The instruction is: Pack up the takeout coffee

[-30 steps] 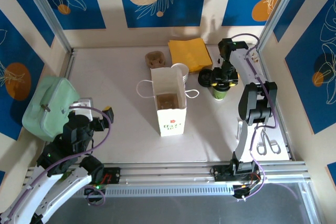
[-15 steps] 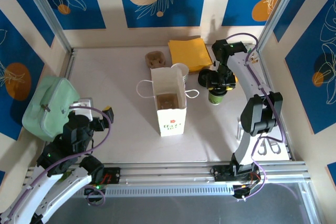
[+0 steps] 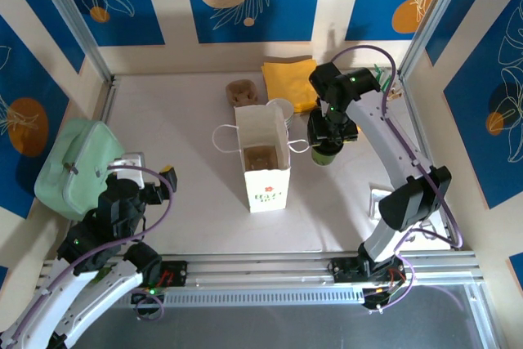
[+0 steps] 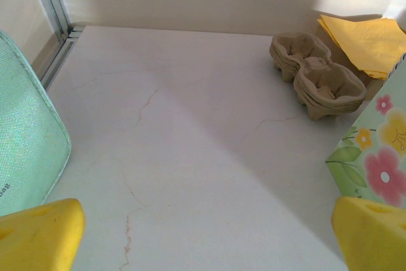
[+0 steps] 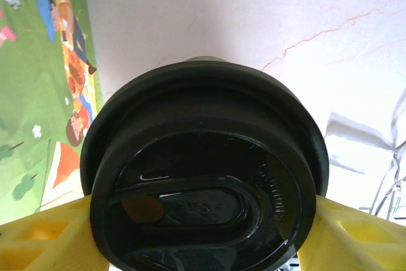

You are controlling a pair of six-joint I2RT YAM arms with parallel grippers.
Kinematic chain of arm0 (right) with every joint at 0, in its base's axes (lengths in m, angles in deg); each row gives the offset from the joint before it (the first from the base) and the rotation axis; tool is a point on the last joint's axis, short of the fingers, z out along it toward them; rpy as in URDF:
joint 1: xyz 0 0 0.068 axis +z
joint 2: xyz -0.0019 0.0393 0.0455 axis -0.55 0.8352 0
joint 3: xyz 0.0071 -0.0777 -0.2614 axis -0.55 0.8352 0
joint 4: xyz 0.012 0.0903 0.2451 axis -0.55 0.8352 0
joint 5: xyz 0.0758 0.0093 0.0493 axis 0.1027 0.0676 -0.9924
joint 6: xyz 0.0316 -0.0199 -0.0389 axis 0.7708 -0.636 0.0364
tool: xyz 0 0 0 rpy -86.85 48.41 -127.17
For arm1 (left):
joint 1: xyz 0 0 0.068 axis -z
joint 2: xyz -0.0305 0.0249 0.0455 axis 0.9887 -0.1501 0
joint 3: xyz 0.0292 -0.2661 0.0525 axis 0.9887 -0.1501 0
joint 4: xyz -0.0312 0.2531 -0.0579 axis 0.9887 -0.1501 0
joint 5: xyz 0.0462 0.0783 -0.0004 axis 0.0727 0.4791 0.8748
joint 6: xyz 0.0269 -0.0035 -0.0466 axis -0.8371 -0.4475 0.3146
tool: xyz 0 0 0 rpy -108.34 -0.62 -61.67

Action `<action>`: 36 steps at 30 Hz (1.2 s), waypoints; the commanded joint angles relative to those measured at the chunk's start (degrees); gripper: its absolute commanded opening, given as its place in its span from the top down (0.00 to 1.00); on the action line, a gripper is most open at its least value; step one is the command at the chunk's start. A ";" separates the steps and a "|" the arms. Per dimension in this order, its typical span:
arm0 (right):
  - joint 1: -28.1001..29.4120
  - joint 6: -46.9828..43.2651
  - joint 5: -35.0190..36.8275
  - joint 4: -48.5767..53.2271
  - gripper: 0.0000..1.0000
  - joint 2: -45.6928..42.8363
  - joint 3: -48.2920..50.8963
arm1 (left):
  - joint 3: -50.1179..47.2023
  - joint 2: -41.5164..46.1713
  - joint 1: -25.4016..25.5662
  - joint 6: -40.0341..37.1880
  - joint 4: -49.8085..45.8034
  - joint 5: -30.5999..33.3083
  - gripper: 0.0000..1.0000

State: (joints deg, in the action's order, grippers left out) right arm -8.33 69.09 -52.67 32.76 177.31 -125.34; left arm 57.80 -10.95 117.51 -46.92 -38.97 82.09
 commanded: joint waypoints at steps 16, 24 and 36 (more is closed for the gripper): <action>12.02 6.96 8.59 13.27 0.35 -2.55 -21.90 | -1.28 0.35 0.06 -0.41 1.21 -1.42 0.01; 16.89 8.12 11.44 13.23 0.37 -2.20 -31.14 | -1.16 0.55 -0.01 -0.32 0.94 -1.50 0.01; 26.33 13.24 8.34 13.30 0.37 2.12 -30.69 | -1.14 0.79 0.07 0.03 0.59 -2.07 0.01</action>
State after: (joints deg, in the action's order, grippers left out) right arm 17.57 78.99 -43.18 37.29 177.96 -158.28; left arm 57.06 -10.95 117.51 -46.90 -38.95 81.02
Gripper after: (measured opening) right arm 0.635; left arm 0.994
